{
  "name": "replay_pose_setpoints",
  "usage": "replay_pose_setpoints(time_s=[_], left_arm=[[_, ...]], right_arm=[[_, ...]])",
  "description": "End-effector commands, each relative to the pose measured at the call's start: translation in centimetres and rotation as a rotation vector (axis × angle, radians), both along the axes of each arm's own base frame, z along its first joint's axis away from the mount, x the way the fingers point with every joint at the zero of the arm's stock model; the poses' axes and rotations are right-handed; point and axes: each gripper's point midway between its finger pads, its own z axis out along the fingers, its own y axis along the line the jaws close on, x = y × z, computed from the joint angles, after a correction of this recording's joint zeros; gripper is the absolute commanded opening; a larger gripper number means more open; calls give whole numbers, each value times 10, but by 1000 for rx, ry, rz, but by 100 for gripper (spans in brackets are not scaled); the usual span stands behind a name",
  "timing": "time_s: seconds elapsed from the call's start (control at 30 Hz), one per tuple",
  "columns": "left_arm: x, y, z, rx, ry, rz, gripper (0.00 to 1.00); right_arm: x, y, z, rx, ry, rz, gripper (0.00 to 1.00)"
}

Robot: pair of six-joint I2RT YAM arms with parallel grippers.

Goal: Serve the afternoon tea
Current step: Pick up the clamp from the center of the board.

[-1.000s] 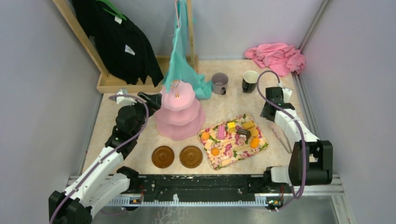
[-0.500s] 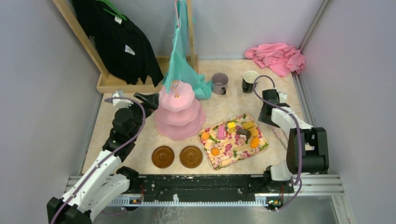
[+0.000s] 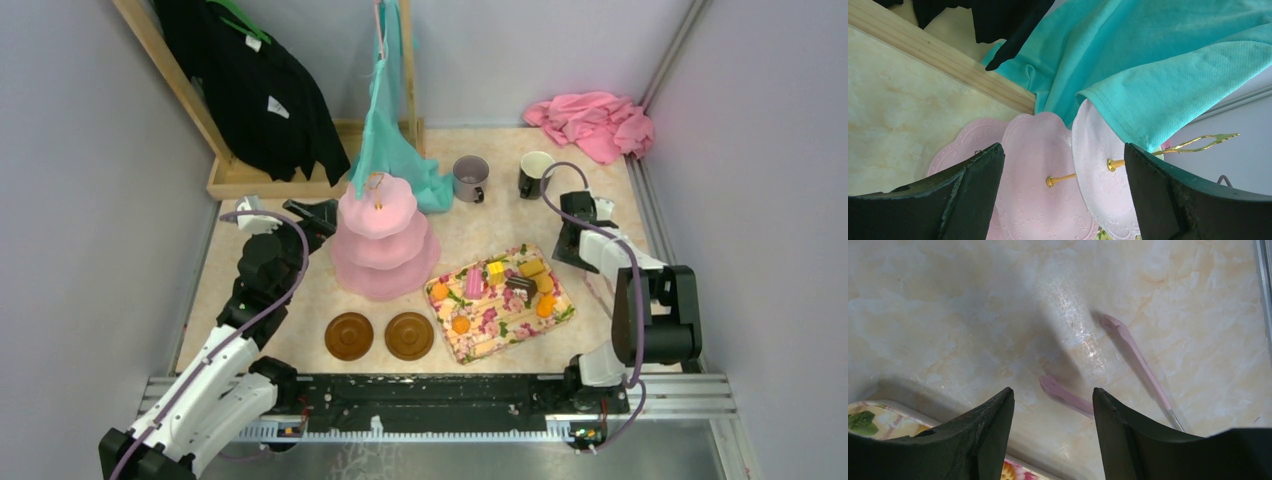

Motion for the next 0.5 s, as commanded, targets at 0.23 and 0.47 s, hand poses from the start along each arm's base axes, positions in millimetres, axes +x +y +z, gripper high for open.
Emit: replay_pose_setpoints(time_s=[0.23, 0.47], left_arm=[[-3, 0, -1, -7, -5, -3, 94], [-3, -1, -3, -11, 0, -6, 94]], right_arm=[[0, -8, -9, -35, 13, -25, 56], [-3, -8, -15, -31, 27, -26, 40]])
